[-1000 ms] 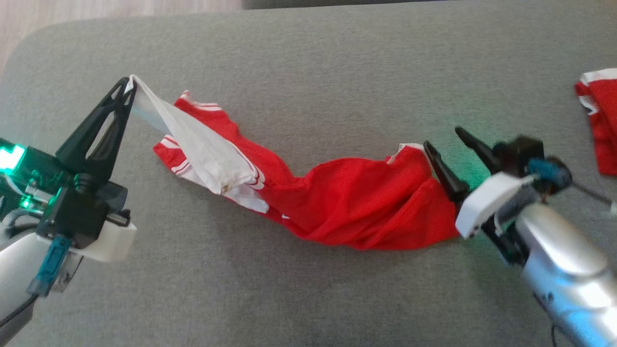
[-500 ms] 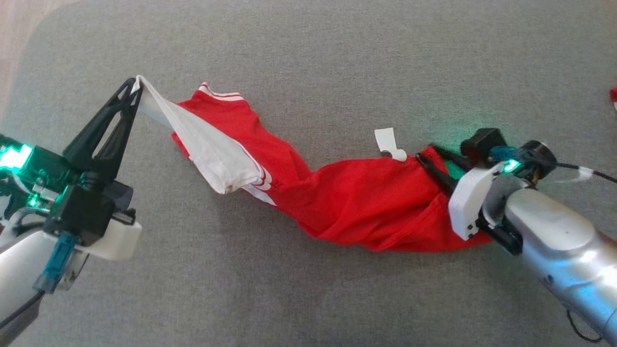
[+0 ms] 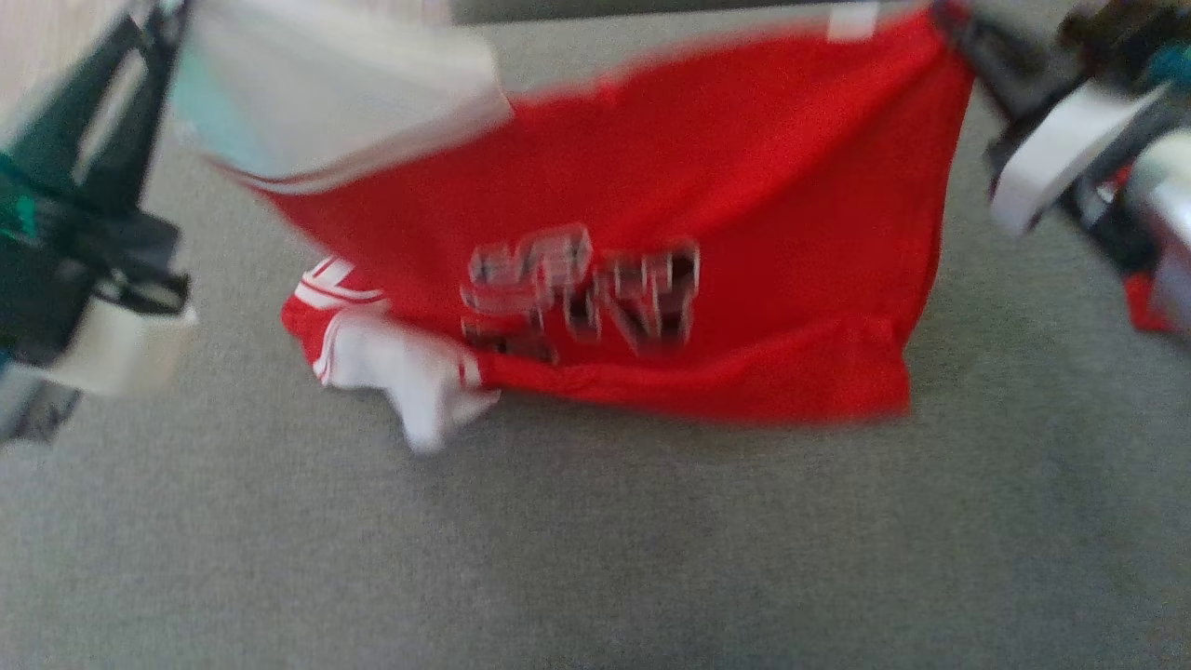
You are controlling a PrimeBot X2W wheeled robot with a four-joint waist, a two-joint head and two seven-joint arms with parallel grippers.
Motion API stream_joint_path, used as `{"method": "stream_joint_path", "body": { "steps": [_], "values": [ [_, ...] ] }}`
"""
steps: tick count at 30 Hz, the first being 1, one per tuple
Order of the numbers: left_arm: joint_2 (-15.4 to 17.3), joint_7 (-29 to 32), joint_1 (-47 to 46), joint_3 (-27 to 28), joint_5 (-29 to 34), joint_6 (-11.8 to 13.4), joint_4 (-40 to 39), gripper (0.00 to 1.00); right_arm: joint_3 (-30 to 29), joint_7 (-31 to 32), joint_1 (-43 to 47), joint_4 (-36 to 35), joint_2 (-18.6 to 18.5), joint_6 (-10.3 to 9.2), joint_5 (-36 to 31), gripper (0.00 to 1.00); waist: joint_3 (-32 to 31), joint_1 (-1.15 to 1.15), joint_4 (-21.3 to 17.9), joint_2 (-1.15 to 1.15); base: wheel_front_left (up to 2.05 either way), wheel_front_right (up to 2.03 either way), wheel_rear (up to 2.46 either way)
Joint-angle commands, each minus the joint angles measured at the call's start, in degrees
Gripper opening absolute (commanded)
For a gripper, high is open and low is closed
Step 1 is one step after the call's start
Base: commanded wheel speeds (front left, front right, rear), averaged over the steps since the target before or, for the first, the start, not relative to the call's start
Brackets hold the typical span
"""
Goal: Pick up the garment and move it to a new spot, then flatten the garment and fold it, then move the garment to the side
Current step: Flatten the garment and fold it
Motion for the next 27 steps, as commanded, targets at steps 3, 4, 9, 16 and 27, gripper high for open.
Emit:
{"method": "stream_joint_path", "body": {
  "steps": [3, 4, 9, 16, 27],
  "values": [
    [2.11, -0.75, -4.45, 5.24, -0.71, -1.58, 0.57, 0.00, -3.39, -0.71, -1.74, -3.19, -2.41, 0.39, -0.67, 0.00, -4.23, 0.00, -2.28, 0.00, 0.00, 0.00, 0.00],
    [2.06, -0.85, -5.06, 5.67, -0.81, -2.40, 1.36, 0.00, -4.86, -0.72, -2.24, -4.42, -3.00, 0.39, -0.85, 0.00, -5.38, 0.00, -2.67, 0.00, 0.00, 0.00, 0.00],
    [0.84, -1.05, -7.17, 7.88, -1.37, -5.75, 4.39, 0.00, -11.60, -0.75, -1.23, -9.32, -5.67, 0.39, -0.14, 0.00, -11.43, 0.00, -3.90, 0.00, 0.00, 0.00, 0.00],
    [0.34, -1.08, -8.19, 11.98, -0.93, -8.74, 5.06, 0.00, -18.33, -0.76, 1.95, -14.96, -10.61, 0.39, 1.12, 0.00, -16.57, 0.00, -3.67, 0.00, 0.00, 0.00, 0.00],
    [-4.45, -1.05, -11.38, 14.17, -1.51, -16.25, 10.33, 0.00, -21.90, 1.92, 3.98, -17.41, -12.34, 0.39, 0.14, 0.00, -19.66, 0.00, -1.95, 0.00, 0.00, 0.00, 0.00]
  ]
}}
